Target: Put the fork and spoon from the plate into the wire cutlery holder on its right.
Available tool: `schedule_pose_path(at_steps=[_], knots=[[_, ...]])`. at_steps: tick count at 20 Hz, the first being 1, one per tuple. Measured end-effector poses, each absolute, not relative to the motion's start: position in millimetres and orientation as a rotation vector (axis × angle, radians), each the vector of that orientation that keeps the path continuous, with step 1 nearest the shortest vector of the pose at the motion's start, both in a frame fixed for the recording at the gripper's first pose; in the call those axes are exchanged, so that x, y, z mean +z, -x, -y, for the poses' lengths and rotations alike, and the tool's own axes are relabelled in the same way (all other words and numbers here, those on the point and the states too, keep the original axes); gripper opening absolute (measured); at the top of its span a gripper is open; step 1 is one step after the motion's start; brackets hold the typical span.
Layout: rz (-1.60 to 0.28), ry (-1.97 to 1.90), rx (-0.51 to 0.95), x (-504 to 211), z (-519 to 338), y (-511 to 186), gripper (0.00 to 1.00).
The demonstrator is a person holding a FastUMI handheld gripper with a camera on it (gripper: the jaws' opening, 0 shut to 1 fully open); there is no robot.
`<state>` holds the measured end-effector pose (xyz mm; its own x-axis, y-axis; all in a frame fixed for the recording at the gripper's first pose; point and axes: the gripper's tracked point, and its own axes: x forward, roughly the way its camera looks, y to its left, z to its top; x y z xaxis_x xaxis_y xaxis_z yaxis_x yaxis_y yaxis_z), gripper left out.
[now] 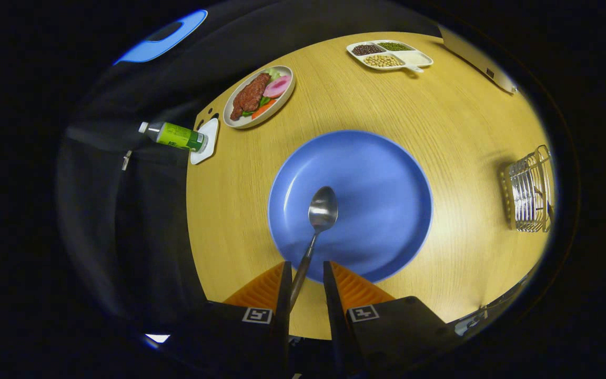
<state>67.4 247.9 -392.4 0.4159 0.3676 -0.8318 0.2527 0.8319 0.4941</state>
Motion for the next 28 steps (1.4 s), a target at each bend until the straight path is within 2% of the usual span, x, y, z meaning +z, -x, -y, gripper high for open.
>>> schedule_pose_path(at_steps=[9, 11, 12, 16, 20, 28], knots=[[-1.235, -0.601, -0.033, -449.4, -262.0, -78.1, 0.38], [-1.237, -0.589, -0.065, -452.5, -253.6, -79.1, 0.26], [-1.231, -0.591, -0.063, -451.8, -250.7, -85.0, 0.12], [-1.203, -0.614, -0.048, -445.7, -245.1, -81.7, 0.05], [-1.168, -0.665, -0.008, -415.0, -239.1, -85.9, 0.05], [-1.115, -0.584, 0.101, -360.1, -182.4, -49.1, 0.05]])
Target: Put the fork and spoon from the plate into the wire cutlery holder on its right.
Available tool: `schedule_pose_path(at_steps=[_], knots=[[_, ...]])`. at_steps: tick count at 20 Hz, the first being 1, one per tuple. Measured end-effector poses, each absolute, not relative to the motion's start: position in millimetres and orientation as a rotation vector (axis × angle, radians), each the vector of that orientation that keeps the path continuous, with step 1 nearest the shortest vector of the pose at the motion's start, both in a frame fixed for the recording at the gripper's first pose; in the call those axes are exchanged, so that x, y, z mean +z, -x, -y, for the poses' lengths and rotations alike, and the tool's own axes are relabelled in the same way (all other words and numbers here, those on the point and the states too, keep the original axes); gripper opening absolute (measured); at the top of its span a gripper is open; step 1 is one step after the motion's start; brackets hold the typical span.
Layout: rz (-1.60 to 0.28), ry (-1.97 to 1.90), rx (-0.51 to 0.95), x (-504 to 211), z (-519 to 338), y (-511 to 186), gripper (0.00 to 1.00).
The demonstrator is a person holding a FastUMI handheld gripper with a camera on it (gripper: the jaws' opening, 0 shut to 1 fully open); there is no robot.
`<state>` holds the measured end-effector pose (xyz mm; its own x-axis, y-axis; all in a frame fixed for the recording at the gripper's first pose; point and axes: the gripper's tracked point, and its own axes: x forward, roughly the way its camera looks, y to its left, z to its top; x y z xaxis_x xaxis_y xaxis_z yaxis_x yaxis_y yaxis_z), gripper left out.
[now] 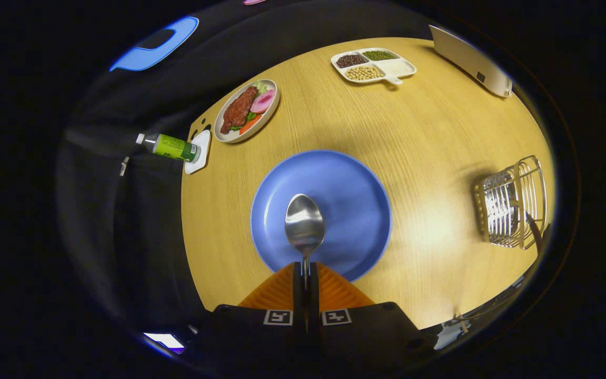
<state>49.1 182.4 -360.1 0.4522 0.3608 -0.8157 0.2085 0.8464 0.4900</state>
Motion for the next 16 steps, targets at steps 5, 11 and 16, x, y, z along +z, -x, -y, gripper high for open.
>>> schedule_pose_path(at_steps=[5, 11, 16], knots=[[-1.086, -0.507, 0.188, -311.9, -141.2, -21.8, 0.05], [-1.107, -0.391, 0.259, -268.7, -79.7, 2.8, 0.05], [-1.176, -0.340, 0.260, -263.7, -26.0, 22.6, 0.05]])
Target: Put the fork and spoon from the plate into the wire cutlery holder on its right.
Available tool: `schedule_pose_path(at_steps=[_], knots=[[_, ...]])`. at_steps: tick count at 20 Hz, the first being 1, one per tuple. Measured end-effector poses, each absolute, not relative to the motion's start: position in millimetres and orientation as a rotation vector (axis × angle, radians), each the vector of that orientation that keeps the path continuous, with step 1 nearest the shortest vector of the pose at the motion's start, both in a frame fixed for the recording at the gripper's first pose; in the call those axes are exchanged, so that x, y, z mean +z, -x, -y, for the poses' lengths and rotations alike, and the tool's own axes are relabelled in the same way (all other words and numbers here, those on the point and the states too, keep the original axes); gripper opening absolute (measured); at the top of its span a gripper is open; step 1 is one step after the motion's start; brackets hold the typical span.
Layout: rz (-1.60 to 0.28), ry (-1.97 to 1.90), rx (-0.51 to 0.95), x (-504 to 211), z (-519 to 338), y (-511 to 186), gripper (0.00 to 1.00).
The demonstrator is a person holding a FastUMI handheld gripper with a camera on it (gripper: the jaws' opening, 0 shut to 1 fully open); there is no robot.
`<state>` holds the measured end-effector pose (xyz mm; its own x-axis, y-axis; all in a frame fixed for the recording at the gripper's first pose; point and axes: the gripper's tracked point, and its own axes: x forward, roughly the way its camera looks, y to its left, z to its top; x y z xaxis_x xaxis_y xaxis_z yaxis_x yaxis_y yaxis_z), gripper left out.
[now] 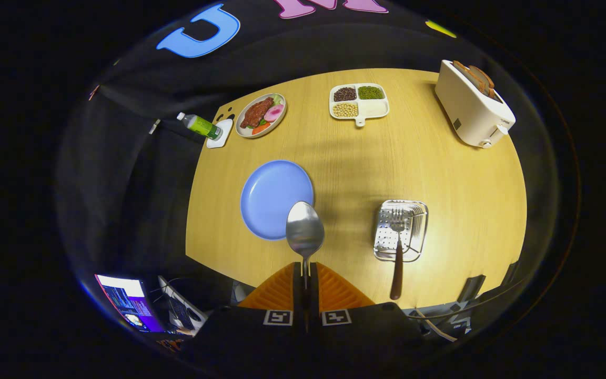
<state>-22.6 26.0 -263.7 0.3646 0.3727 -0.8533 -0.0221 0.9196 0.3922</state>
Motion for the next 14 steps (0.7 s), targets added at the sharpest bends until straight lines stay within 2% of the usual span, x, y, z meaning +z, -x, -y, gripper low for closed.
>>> schedule_pose_path(at_steps=[8, 14], knots=[[-1.386, -0.203, 0.207, -306.6, 43.0, 35.2, 0.05], [-1.521, -0.254, 0.089, -344.9, 66.4, 15.2, 0.05]])
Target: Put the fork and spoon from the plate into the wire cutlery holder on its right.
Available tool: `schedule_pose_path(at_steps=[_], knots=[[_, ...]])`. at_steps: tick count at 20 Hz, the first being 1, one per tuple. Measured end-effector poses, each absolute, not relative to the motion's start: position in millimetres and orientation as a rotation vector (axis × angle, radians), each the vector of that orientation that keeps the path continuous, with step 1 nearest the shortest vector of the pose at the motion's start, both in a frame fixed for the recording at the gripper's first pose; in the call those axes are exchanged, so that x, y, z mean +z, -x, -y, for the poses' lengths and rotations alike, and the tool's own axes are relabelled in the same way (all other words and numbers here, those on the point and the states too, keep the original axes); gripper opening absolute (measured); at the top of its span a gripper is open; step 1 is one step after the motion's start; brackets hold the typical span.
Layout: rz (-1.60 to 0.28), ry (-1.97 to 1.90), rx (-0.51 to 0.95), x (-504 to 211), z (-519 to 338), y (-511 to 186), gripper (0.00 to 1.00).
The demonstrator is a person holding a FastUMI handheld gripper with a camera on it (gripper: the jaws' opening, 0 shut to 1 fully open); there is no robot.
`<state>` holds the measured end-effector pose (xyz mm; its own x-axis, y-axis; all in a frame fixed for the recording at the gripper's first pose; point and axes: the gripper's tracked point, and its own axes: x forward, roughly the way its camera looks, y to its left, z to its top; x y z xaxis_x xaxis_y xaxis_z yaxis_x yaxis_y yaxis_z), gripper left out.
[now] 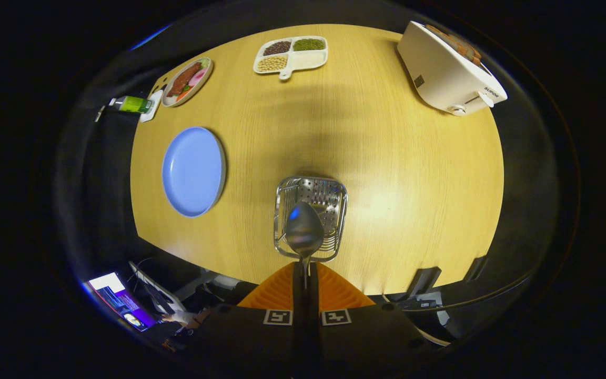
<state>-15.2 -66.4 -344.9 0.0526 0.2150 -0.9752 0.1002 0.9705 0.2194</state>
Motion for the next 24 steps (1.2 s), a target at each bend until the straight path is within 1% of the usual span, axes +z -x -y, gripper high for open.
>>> schedule_pose_path(at_steps=[2, 7, 11, 12, 13, 14, 19, 24], knots=[[-1.559, -0.311, 0.060, -353.6, 60.3, 5.4, 0.05], [-1.605, -0.274, 0.000, -372.9, 62.3, -11.1, 0.06], [-1.582, -0.273, 0.017, -375.2, 54.5, -17.8, 0.10], [-1.563, -0.275, 0.023, -373.5, 54.2, -20.6, 0.14], [-1.534, -0.279, 0.030, -371.4, 53.4, -24.7, 0.17], [-1.487, -0.279, 0.045, -367.0, 54.0, -31.6, 0.28], [-1.194, -0.272, 0.086, -320.4, 61.0, -51.4, 0.28], [-0.839, -0.195, 0.118, -238.4, 75.8, -52.0, 0.28]])
